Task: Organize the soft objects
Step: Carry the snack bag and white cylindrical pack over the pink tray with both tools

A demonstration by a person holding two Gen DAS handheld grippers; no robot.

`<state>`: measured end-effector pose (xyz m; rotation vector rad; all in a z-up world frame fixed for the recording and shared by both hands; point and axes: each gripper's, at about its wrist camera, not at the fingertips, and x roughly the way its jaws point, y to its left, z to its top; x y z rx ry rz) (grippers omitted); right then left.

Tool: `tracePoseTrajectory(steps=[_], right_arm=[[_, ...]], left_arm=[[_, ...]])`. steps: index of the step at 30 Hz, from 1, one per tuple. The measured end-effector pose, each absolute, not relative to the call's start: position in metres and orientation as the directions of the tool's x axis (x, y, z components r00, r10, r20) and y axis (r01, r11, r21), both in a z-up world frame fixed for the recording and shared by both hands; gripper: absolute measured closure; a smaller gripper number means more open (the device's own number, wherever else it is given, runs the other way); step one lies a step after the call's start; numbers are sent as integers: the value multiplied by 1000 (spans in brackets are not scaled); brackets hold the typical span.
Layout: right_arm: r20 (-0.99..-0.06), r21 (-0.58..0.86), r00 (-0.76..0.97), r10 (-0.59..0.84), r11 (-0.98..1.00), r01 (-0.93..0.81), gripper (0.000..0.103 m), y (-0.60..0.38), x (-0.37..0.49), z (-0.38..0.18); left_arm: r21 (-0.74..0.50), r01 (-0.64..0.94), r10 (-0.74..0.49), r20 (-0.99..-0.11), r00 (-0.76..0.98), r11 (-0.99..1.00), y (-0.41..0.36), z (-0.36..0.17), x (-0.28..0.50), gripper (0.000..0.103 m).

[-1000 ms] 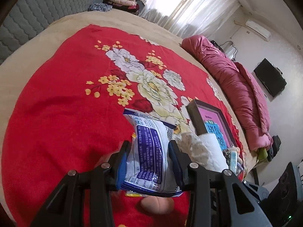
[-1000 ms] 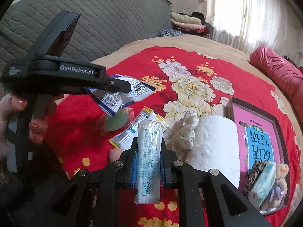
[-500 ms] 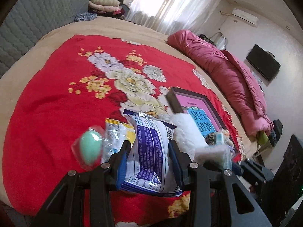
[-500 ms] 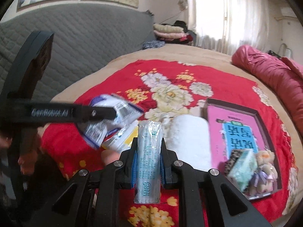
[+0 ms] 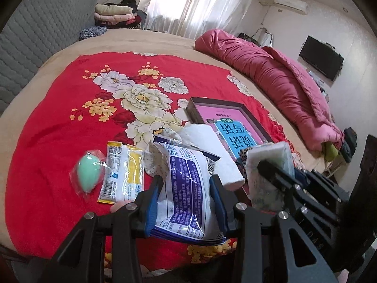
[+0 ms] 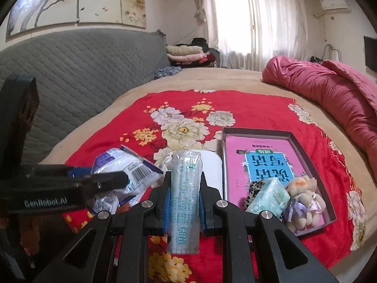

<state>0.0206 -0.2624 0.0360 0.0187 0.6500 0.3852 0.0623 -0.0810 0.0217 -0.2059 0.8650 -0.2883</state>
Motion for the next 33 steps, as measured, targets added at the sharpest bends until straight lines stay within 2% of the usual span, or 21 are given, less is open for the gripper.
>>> tracePoseTrajectory(steps=[19, 33], right_arm=[[-511, 202, 796, 325, 945, -256, 84, -307, 13, 51], [-456, 214, 864, 212, 969, -125, 83, -352, 7, 58]], left_arm=[[-225, 205, -304, -712, 633, 953, -114, 39, 50, 62], [-223, 275, -351, -685, 638, 935, -155, 53, 51, 62]])
